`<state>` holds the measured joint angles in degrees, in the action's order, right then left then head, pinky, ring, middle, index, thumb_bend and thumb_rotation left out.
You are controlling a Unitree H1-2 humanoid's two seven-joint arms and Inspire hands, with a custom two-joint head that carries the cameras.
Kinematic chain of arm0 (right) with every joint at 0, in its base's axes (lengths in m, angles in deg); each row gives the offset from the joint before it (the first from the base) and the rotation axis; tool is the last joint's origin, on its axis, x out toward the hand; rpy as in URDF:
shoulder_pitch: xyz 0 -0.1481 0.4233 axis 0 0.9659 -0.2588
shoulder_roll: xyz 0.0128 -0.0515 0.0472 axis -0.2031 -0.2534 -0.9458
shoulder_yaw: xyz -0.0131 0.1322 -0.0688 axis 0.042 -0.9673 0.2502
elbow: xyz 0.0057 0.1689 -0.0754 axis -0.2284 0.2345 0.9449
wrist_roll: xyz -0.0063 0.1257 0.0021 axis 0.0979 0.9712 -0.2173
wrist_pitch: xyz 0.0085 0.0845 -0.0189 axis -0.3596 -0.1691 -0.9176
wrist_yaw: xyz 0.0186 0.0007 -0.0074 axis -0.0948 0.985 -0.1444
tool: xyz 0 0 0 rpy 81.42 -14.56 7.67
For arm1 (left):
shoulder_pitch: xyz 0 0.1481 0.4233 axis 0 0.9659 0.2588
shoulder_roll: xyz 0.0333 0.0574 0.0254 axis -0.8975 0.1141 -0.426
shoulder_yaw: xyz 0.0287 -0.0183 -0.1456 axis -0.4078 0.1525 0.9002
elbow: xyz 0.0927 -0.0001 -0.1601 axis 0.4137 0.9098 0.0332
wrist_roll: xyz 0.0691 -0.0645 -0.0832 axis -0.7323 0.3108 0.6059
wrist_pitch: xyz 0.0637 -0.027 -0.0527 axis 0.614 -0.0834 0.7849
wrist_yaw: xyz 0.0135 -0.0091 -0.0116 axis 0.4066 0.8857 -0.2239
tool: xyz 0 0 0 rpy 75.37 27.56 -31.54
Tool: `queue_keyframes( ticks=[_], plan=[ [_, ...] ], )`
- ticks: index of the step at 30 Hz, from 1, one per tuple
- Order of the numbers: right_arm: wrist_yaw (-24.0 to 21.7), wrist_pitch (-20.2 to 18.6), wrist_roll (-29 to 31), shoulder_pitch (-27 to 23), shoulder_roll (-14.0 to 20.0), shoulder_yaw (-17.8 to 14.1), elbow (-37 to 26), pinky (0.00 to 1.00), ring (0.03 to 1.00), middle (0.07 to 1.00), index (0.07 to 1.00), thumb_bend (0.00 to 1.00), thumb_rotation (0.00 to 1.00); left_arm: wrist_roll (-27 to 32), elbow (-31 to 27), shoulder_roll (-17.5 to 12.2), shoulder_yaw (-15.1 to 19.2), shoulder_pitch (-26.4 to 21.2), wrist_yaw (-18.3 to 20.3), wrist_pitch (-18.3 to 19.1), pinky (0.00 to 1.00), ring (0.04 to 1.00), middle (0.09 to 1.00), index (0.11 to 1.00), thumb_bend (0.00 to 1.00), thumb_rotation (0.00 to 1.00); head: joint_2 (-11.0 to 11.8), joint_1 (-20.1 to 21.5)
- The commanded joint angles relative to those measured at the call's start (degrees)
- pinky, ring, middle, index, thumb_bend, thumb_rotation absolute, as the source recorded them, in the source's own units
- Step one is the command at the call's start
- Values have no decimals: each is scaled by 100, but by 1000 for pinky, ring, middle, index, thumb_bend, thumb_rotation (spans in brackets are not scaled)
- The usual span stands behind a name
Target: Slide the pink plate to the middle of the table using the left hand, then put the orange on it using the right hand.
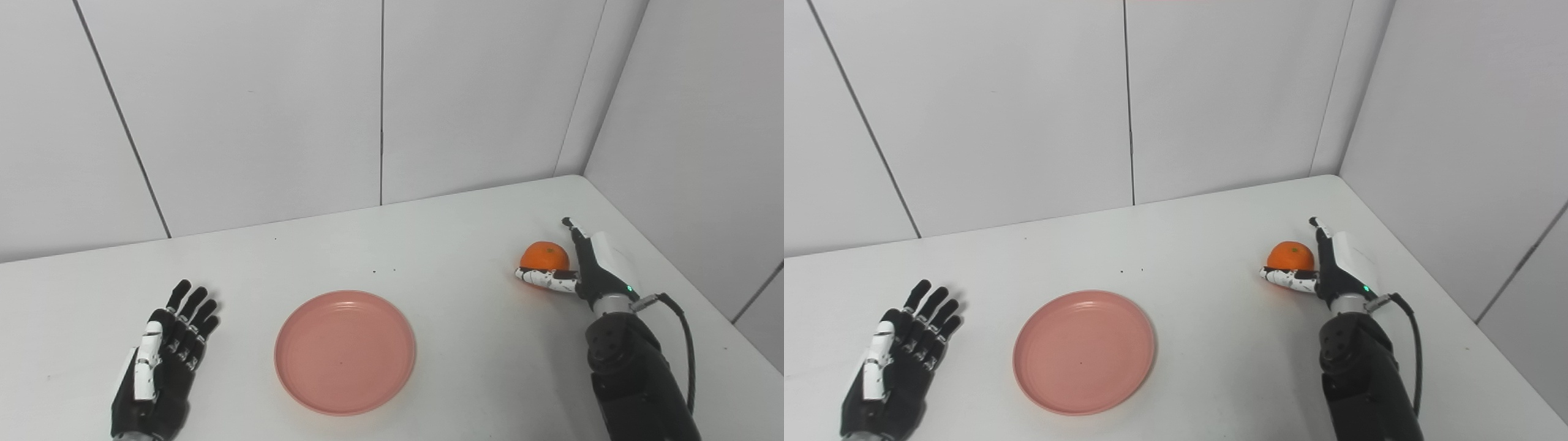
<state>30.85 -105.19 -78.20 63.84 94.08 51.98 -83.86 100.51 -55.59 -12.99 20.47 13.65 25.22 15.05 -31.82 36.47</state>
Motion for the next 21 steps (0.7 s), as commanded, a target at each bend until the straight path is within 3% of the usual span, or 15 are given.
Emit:
queue_keyframes(
  ticks=[1,17,20,21],
  plan=[
    [26,13,-132,-233,97,-63,-44,757,869,907,894,1000,447,29,-34,-37,3,85,18,130,974,947,953,943,315,1000,-9,-7],
    [-7,15,-131,-369,164,20,257,756,855,884,867,1000,441,-14,-136,-27,-5,106,-23,187,971,943,950,939,307,1000,-41,-58],
    [33,15,-32,-395,135,-32,288,726,822,850,840,1000,419,-10,-133,-27,-2,106,-18,180,969,943,950,938,310,1000,-47,-66],
    [86,15,42,-397,133,-37,294,680,764,801,799,1000,366,-10,-146,-25,-3,107,-26,197,967,942,949,937,312,1000,-47,-66]
  ],
)
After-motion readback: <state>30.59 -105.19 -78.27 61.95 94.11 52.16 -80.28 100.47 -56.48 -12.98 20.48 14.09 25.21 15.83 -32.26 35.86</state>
